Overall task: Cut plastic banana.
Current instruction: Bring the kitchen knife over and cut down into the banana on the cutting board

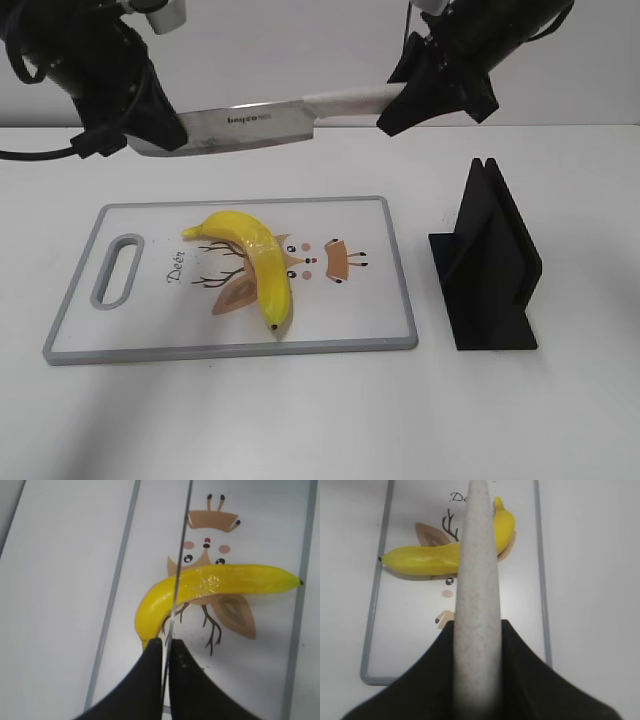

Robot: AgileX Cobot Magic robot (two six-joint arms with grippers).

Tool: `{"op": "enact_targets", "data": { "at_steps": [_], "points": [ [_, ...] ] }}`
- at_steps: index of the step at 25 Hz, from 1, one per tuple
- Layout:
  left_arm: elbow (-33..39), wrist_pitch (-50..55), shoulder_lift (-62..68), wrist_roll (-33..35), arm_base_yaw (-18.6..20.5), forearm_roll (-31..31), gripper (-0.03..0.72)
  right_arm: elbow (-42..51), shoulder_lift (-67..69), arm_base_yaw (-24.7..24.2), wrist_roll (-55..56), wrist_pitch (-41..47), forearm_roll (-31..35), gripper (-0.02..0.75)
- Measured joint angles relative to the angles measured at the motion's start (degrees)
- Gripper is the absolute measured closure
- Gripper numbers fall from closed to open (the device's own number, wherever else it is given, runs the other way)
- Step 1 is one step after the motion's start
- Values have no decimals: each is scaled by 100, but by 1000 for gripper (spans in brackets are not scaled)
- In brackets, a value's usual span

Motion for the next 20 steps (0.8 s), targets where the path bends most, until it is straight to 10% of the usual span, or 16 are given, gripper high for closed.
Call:
{"op": "enact_targets", "data": {
  "at_steps": [20],
  "points": [
    [14, -338, 1936, -1057, -356, 402, 670, -69, 1690, 995, 2069, -573, -2928, 561]
  ]
}}
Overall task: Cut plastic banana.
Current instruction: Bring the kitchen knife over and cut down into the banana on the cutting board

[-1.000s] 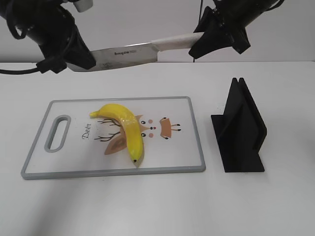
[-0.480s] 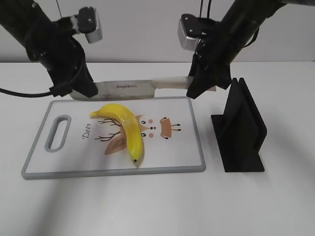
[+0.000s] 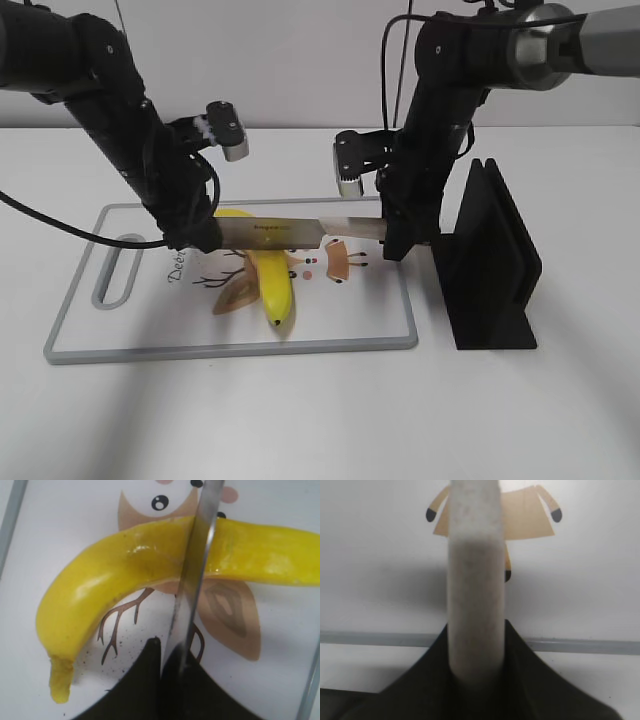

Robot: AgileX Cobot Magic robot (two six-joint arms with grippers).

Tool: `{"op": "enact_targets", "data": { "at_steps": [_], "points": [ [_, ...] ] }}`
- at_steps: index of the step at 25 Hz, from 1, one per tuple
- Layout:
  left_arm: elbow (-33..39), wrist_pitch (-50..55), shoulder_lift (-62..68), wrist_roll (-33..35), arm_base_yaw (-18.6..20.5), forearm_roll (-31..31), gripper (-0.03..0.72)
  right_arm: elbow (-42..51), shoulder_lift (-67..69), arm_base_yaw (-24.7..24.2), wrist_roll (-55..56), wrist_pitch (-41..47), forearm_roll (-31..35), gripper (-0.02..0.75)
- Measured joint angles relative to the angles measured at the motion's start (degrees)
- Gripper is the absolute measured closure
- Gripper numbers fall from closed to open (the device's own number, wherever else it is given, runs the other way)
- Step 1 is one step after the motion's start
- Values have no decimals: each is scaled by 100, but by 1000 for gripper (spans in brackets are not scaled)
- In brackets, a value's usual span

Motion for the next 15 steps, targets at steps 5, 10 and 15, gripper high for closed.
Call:
{"op": "enact_targets", "data": {
  "at_steps": [5, 10, 15],
  "points": [
    [76, -84, -208, -99, -58, 165, 670, 0, -136, 17, 12, -23, 13, 562],
    [160, 21, -727, -173, -108, 369, 678, 51, -649, 57, 19, 106, 19, 565],
    [160, 143, -1585, -173, -113, 424, 678, 51, -1435, 57, 32, 184, 26, 565]
  ]
}}
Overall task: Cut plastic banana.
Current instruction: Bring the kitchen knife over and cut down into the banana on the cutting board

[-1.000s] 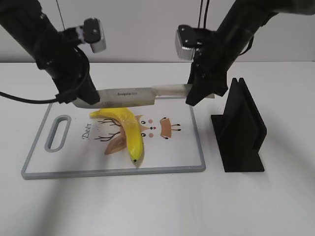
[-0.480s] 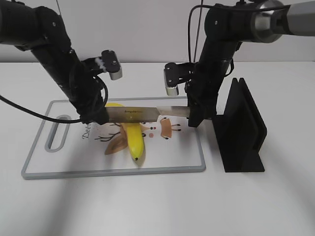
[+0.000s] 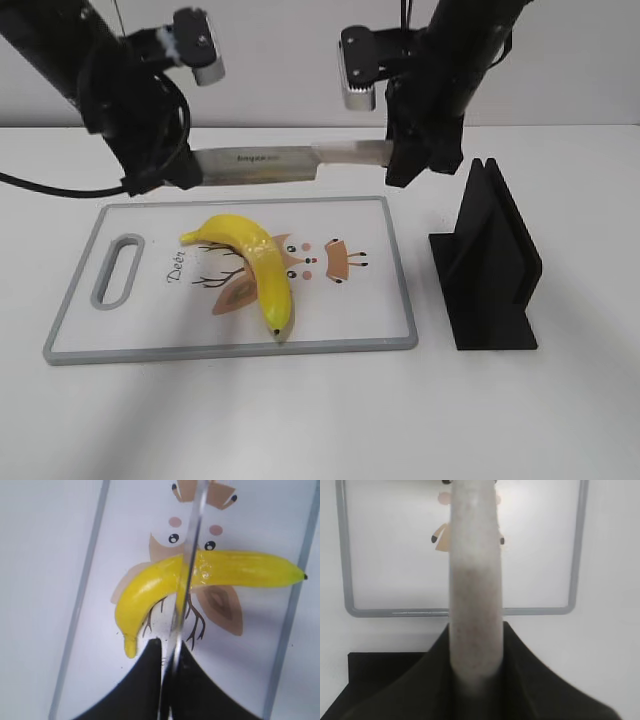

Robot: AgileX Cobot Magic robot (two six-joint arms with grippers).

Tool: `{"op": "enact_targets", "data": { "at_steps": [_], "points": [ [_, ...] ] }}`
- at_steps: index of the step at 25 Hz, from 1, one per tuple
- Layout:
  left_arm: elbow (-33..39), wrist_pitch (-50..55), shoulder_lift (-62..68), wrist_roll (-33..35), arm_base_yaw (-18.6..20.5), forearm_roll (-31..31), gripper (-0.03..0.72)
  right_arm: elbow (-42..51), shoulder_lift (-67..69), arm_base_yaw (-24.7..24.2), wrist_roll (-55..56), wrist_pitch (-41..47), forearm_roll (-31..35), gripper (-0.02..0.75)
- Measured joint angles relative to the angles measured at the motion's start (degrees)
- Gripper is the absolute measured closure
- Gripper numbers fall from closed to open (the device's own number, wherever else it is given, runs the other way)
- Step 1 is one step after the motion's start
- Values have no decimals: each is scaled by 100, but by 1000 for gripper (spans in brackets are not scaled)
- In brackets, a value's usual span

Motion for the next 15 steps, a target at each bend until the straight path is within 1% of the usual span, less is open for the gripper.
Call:
{"op": "enact_targets", "data": {
  "at_steps": [7, 15],
  "points": [
    [0, 234, -752, 0, 0, -68, 678, 0, -606, 11, -24, 82, 188, 565],
    [0, 259, -809, 0, 0, -85, 678, 0, -639, 11, -24, 105, 217, 565]
  ]
}}
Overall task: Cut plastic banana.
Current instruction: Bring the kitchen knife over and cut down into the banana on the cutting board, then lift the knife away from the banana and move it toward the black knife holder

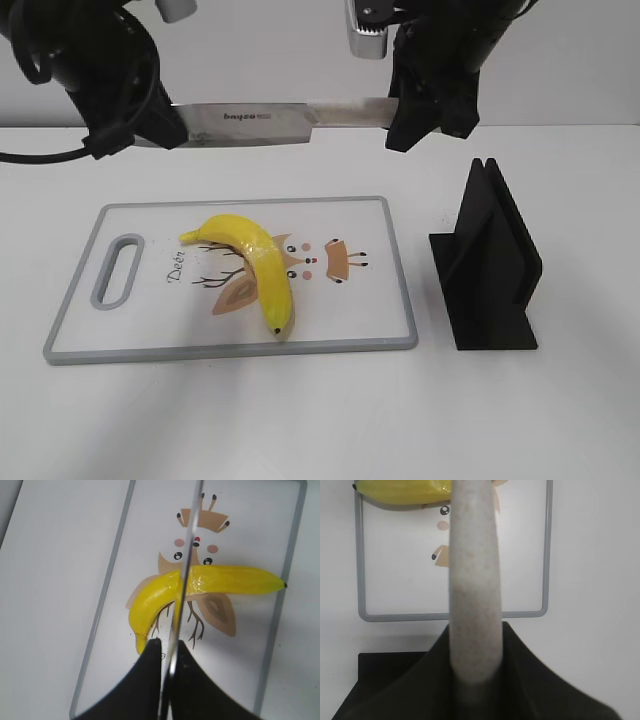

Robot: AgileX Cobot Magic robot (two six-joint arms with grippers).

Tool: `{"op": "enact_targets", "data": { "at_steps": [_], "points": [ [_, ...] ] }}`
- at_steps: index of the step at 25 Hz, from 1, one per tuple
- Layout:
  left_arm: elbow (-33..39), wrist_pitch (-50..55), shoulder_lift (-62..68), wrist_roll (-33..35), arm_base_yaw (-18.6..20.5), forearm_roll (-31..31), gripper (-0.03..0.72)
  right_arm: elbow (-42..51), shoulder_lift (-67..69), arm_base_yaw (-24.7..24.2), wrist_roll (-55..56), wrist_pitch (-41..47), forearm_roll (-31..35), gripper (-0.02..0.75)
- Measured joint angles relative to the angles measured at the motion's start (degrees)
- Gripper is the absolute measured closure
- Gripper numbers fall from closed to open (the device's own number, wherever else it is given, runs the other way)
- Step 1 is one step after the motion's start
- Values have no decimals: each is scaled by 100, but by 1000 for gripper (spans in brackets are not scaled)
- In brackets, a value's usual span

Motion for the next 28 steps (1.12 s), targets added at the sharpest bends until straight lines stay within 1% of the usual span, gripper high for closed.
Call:
{"op": "enact_targets", "data": {
  "at_steps": [2, 4, 5, 7, 9, 10, 12, 16, 18, 21, 25, 28],
  "points": [
    [0, -30, 0, 5, 0, 0, 658, 0, 0, 0, 0, 0, 0, 565],
    [0, -92, 0, -23, 0, -31, 576, 0, 0, 0, 18, 28, 36, 567],
    [0, -130, -1, -38, 5, -75, 498, 2, 0, 0, 38, 40, 68, 568],
    [0, -168, -12, -101, 5, -229, 290, 2, 0, 0, 127, 40, 114, 569],
    [0, -273, -31, -247, 0, -314, 110, 2, 0, 0, 169, 35, 121, 569],
    [0, -379, -31, -389, 0, -331, 59, 2, 0, 0, 180, 35, 121, 570],
    [0, -600, -44, -677, 12, -324, 28, 2, 0, 0, 186, 40, 121, 570],
    [0, -822, -241, -1315, 129, -77, 21, 2, -20, 0, 194, 97, 127, 570],
    [0, -837, -369, -1758, 254, 172, 21, 2, -39, 0, 199, 141, 133, 570],
    [0, -823, -604, -2707, 525, 611, 21, 2, -108, 0, 332, 173, 140, 570],
    [0, -391, -888, -3950, 928, 1176, 28, 2, -211, 0, 1109, 203, 140, 570],
    [0, 331, -1026, -4929, 1178, 1581, 38, 2, -263, 0, 2370, 236, 146, 570]
  ]
}}
